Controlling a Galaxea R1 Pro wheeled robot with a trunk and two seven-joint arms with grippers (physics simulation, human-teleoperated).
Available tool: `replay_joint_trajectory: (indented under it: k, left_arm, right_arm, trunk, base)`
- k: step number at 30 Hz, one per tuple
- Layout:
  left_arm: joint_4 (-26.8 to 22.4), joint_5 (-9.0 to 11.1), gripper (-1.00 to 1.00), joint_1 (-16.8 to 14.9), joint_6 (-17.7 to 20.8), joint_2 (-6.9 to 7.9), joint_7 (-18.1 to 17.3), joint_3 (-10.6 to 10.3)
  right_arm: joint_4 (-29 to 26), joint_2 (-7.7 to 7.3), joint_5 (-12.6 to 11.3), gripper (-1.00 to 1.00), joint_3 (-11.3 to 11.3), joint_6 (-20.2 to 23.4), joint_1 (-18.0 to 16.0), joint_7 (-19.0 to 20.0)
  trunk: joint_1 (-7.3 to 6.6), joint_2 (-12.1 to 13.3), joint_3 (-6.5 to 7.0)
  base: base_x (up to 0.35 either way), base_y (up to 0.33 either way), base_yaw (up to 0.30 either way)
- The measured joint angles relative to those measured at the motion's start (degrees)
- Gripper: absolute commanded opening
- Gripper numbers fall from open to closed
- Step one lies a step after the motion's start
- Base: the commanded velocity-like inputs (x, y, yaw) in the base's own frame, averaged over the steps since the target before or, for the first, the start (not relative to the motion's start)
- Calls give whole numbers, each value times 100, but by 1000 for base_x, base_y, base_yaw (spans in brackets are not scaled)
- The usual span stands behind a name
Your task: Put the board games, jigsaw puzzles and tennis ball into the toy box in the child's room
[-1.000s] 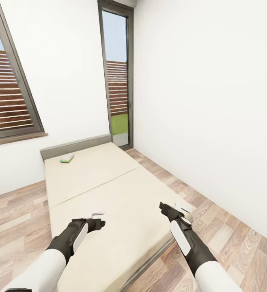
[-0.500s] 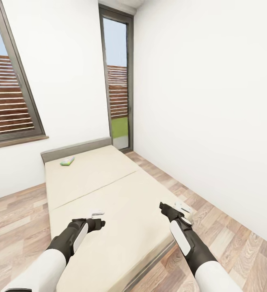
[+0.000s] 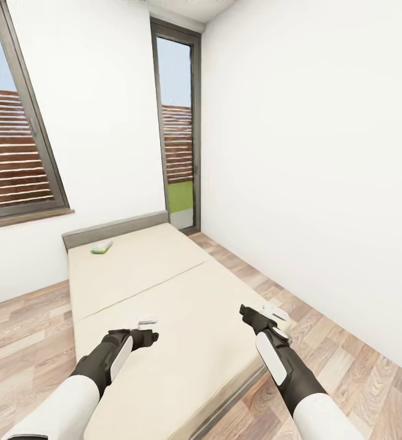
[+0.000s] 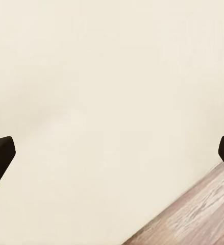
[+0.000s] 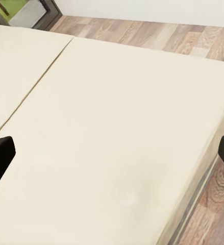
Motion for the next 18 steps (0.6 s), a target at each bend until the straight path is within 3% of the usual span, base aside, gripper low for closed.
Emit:
replay_joint_trajectory:
  k: [18]
  left_arm:
    - [0, 0, 100, 0, -6, 0, -6, 0]
  right_arm:
    - [0, 9, 0, 100, 0, 0, 0, -2]
  trunk:
    - [0, 1, 27]
  base:
    - [0, 0, 0]
